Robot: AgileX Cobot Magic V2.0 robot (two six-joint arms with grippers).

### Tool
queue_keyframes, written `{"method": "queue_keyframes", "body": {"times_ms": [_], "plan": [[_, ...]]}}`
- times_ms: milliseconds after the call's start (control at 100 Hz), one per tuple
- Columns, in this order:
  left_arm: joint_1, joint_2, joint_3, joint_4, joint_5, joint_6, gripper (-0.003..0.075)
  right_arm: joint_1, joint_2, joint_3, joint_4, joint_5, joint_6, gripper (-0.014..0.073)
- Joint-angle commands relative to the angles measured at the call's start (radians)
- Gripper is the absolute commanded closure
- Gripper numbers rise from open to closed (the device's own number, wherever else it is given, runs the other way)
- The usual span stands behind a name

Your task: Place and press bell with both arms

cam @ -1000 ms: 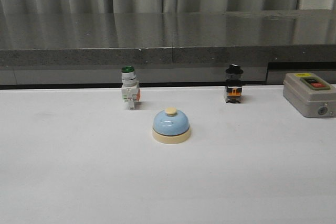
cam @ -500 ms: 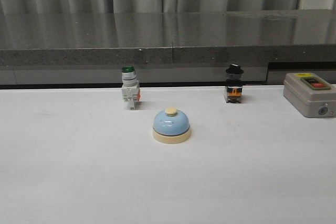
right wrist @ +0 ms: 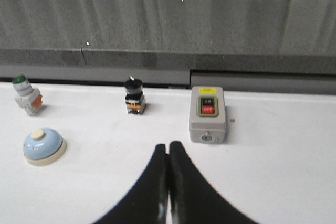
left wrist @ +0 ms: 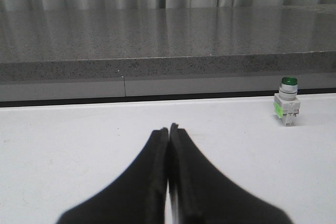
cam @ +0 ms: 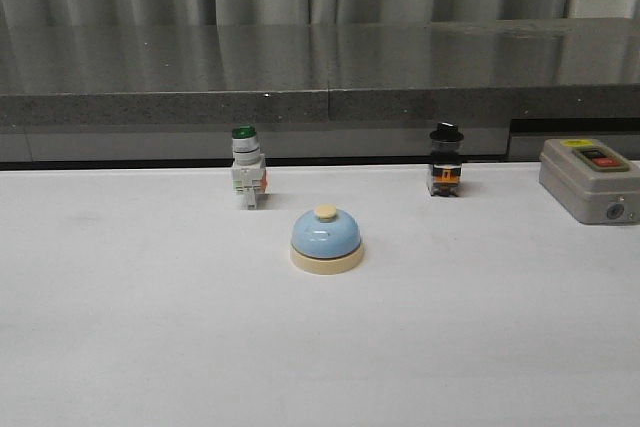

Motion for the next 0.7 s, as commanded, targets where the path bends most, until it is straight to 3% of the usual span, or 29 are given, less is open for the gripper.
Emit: {"method": "queue_keyframes", "body": {"times_ms": [0, 200, 690], "plan": [[0.001, -0.027, 0.041, -0.002, -0.083, -0.008, 0.0740, -0.001, 0.109, -0.123, 0.001, 0.048, -0.010, 0.0654], [0.001, -0.027, 0.041, -0.002, -0.083, -0.008, 0.0740, -0.001, 0.352, -0.305, 0.001, 0.212, -0.010, 0.0654], [0.001, -0.027, 0.041, -0.002, -0.083, -0.008, 0.0740, 0.004, 0.639, -0.346, 0.002, 0.176, -0.011, 0.0654]]}}
